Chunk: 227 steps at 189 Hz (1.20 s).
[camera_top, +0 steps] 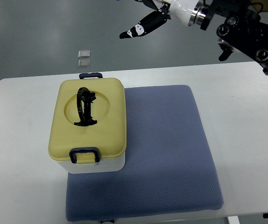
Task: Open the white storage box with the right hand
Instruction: 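Swing the right hand over the yellow lid toward its black handle, then close the right hand fingers around the black lid handle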
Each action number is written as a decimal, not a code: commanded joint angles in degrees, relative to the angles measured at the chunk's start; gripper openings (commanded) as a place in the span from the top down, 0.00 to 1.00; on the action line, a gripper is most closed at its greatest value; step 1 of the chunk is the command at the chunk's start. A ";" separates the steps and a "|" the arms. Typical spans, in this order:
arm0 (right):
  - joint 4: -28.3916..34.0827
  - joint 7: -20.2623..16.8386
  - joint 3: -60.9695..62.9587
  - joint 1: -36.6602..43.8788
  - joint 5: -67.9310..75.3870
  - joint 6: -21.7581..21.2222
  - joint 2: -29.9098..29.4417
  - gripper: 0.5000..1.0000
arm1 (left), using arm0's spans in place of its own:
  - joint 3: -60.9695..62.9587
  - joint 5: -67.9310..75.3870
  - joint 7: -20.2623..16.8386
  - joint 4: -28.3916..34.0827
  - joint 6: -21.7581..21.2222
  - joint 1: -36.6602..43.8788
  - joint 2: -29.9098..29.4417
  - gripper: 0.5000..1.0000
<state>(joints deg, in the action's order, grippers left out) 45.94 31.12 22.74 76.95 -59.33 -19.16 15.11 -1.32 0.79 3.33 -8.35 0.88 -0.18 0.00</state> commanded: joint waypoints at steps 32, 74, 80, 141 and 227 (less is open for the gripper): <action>2.48 -0.01 -8.68 10.32 -12.38 -7.65 -6.22 0.15 | 0.00 0.01 0.01 0.00 0.00 0.00 0.00 0.00; 2.57 -0.09 -9.38 11.90 -24.60 -7.91 -13.08 0.16 | 0.00 0.01 0.01 0.00 0.00 0.00 0.00 0.00; 2.66 -0.01 -9.38 11.99 -25.74 -7.91 -13.61 0.16 | 0.00 0.01 0.01 0.00 0.00 0.00 0.00 0.00; 5.12 -0.01 -13.95 13.40 -32.95 -9.93 -14.31 0.20 | 0.00 0.01 0.01 0.00 0.00 0.00 0.00 0.00; 5.30 0.08 -14.57 13.22 -36.38 -9.40 -14.75 0.53 | 0.00 0.01 0.01 0.00 0.00 0.00 0.00 0.00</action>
<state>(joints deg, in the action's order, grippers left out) 51.25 31.15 8.11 90.46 -95.67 -28.58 0.36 -1.32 0.79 3.33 -8.35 0.88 -0.17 0.00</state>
